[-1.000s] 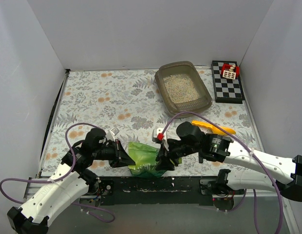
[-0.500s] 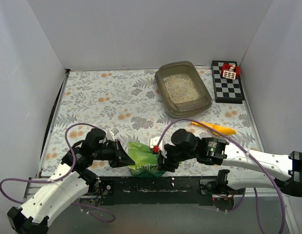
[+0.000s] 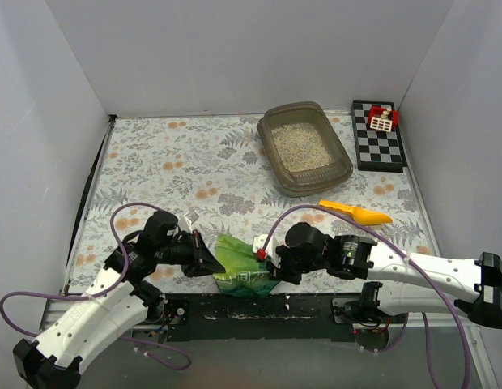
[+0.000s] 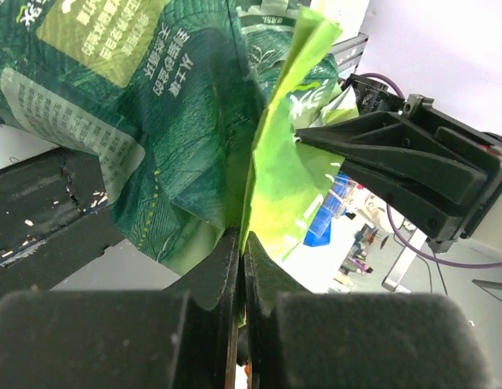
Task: Fill the litter box with clean litter
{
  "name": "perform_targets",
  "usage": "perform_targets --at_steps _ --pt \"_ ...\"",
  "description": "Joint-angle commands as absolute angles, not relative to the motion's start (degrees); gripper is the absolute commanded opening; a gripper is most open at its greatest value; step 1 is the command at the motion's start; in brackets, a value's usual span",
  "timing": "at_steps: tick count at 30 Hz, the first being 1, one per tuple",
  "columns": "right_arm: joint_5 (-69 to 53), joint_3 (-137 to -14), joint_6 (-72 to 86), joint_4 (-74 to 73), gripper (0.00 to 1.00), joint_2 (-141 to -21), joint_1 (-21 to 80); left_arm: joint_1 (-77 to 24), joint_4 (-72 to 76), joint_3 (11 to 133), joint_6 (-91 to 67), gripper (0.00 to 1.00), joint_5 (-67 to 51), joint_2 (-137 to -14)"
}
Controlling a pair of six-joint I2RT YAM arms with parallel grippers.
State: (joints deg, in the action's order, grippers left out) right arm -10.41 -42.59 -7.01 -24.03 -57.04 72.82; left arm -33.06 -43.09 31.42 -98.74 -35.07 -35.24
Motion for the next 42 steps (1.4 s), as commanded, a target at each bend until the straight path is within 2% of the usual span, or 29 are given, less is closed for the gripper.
perform_targets --at_steps 1,3,7,9,12,16,24,26,30,42 --pt "-9.2 -42.4 -7.0 -24.7 0.01 -58.1 73.2 -32.7 -46.0 36.5 -94.4 0.0 -28.8 -36.1" --pt "-10.0 -42.8 -7.8 -25.5 0.01 -58.0 73.1 -32.7 -48.4 43.5 -88.6 0.11 -23.9 -37.3" --pt "-10.9 -44.6 -8.3 -27.2 0.01 -57.6 72.9 -32.7 -48.2 56.0 -73.2 0.17 -16.4 -38.7" --pt "-11.6 -44.7 -8.4 -27.5 0.01 -57.5 71.6 -32.7 -43.0 58.8 -66.7 0.24 -20.1 -38.2" --pt "-16.0 -45.2 -8.1 -28.4 0.01 -58.4 67.3 -32.7 -34.3 58.8 -61.4 0.27 -30.5 -40.3" --pt "-26.6 -46.0 -9.3 -30.3 0.01 -58.5 60.0 -33.6 -31.8 57.6 -56.0 0.31 -39.8 -46.0" --pt "-29.8 -47.8 -8.5 -33.0 0.01 -58.1 59.0 -41.6 -28.2 54.1 -40.6 0.49 -38.7 -52.9" --pt "-29.6 -47.8 -7.6 -33.0 0.01 -57.9 59.0 -42.3 -27.9 53.3 -37.5 0.55 -39.6 -54.0" --pt "-28.3 -47.1 -4.7 -31.8 0.01 -57.0 58.6 -43.4 -27.2 50.8 -35.1 0.63 -43.2 -54.1" --pt "-27.5 -46.8 -1.8 -31.8 0.01 -56.8 58.1 -51.5 -23.0 45.4 -34.0 0.69 -39.0 -56.3"
